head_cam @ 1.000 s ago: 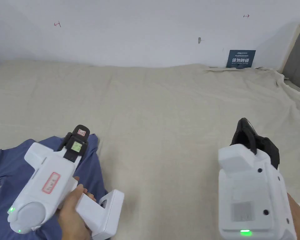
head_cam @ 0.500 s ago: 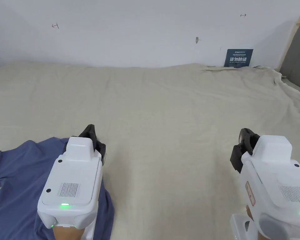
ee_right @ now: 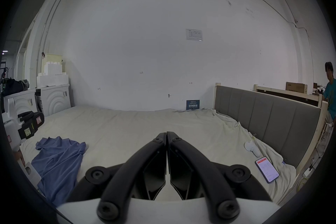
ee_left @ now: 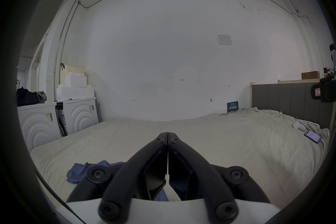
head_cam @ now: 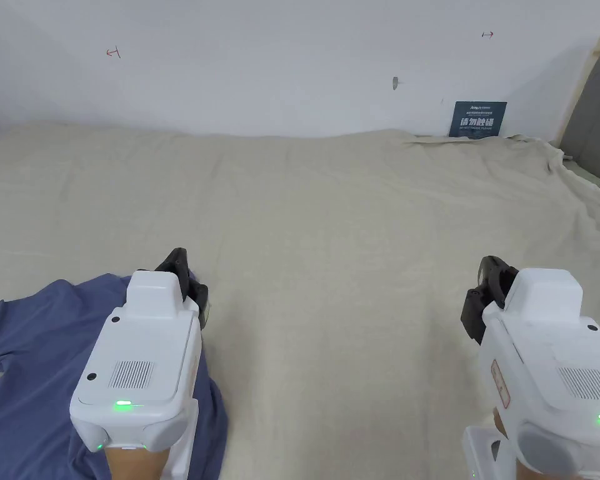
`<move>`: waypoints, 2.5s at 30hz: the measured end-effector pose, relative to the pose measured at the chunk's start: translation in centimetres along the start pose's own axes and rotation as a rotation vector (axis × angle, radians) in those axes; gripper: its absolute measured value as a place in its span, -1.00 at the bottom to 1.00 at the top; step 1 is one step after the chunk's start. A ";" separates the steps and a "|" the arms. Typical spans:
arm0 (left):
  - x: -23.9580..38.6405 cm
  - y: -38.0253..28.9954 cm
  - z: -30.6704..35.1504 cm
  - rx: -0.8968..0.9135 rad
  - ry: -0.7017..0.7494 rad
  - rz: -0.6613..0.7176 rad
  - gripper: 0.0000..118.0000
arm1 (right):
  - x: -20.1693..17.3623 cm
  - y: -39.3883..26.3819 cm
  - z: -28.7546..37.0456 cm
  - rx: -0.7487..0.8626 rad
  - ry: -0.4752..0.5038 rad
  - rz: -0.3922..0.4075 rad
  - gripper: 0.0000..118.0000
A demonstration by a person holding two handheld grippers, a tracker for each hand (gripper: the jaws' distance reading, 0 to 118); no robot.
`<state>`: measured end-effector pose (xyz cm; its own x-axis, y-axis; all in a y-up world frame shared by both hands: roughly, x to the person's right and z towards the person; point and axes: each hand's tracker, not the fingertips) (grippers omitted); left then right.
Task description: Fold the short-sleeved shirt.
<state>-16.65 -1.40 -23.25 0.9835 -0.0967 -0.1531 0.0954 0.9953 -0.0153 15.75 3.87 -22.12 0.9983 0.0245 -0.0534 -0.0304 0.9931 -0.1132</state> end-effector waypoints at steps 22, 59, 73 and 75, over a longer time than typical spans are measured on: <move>-0.4 0.1 0.0 0.010 0.012 -0.016 -0.96 | 0.4 0.3 -0.3 0.005 0.006 0.000 -1.00; -20.1 -0.4 9.4 -0.032 0.500 -0.039 -0.96 | -19.1 0.5 -4.6 0.018 0.475 0.048 -1.00; -22.2 -1.2 10.8 -0.060 0.546 -0.032 -0.96 | -21.6 0.2 -4.2 0.007 0.527 0.064 -1.00; -22.3 -1.3 10.6 -0.063 0.542 -0.020 -0.96 | -21.5 0.1 -4.4 0.006 0.527 0.065 -1.00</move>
<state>-37.10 -0.50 -9.38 0.7600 -0.1188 -0.6390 0.0881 0.9929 -0.0798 -5.99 2.98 -25.35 0.8336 0.0262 -0.5518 -0.0891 0.9922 -0.0875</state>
